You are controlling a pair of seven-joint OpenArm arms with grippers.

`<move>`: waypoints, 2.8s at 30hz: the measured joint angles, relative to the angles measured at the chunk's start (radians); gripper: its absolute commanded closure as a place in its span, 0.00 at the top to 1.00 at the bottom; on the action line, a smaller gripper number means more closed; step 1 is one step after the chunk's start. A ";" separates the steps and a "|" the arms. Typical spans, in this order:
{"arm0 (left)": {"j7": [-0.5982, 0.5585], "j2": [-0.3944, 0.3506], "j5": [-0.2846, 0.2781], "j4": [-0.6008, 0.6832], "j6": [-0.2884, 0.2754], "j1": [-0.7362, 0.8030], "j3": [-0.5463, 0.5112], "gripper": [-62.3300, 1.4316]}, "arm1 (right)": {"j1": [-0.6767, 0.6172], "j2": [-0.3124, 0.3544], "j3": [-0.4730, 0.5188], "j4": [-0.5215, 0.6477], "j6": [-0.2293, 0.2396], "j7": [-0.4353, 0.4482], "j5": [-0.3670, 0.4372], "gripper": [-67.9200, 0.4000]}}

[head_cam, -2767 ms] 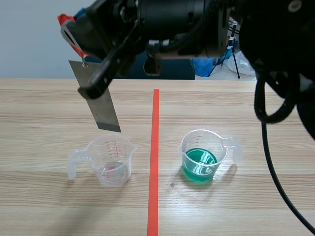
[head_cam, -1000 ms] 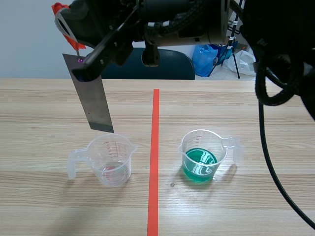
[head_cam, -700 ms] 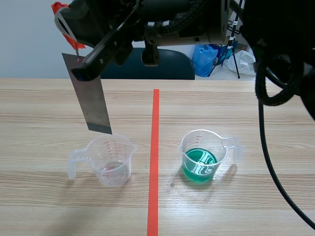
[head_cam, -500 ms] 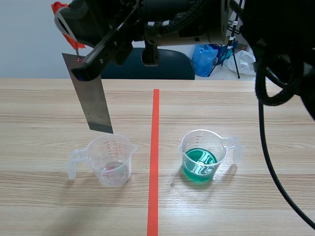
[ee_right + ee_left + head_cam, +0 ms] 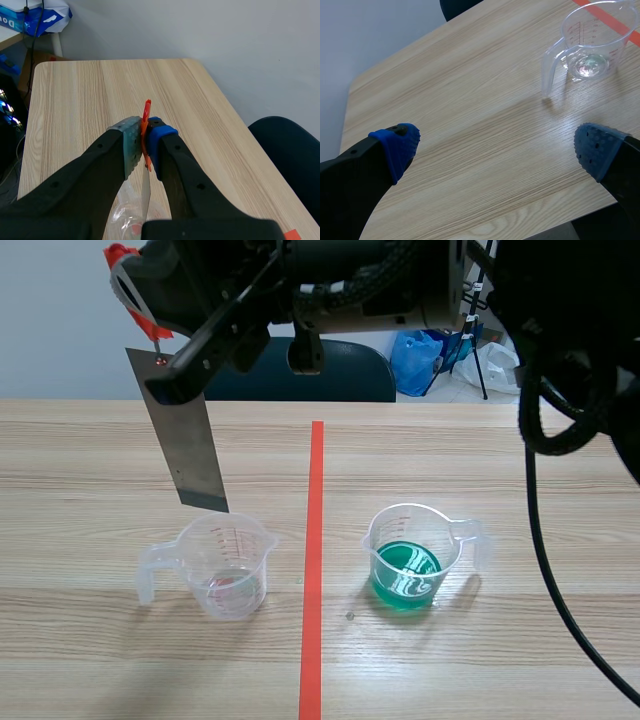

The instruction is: Do the redox reaction experiment

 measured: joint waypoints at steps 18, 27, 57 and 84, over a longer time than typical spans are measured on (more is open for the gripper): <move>0.000 0.000 0.000 0.000 0.000 0.000 0.000 1.00 | 0.000 0.000 0.000 0.000 0.000 0.000 0.000 0.02; 0.000 0.000 0.000 0.000 0.000 0.000 0.000 1.00 | 0.000 0.000 0.000 0.000 0.000 0.000 0.000 0.02; 0.000 0.000 0.000 0.000 -0.004 0.000 0.000 1.00 | -0.001 0.100 0.000 0.001 0.000 0.073 0.043 0.02; 0.000 0.000 0.000 0.000 -0.004 0.000 0.000 1.00 | -0.452 0.790 0.394 0.083 0.004 0.557 0.179 0.02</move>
